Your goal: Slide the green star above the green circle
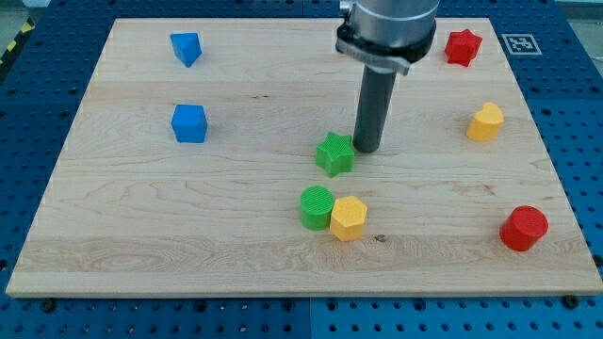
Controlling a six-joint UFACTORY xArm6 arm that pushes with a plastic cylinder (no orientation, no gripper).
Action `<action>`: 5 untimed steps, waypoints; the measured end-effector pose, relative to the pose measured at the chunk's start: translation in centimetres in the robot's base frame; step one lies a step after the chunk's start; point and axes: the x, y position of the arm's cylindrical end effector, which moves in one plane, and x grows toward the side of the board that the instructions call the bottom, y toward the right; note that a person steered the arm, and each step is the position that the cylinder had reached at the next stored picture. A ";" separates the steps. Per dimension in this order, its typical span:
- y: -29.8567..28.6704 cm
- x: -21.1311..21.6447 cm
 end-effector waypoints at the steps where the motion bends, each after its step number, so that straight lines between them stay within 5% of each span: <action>1: -3.2 1.3; 3: -3.7 -4.3; 5: -6.5 -1.0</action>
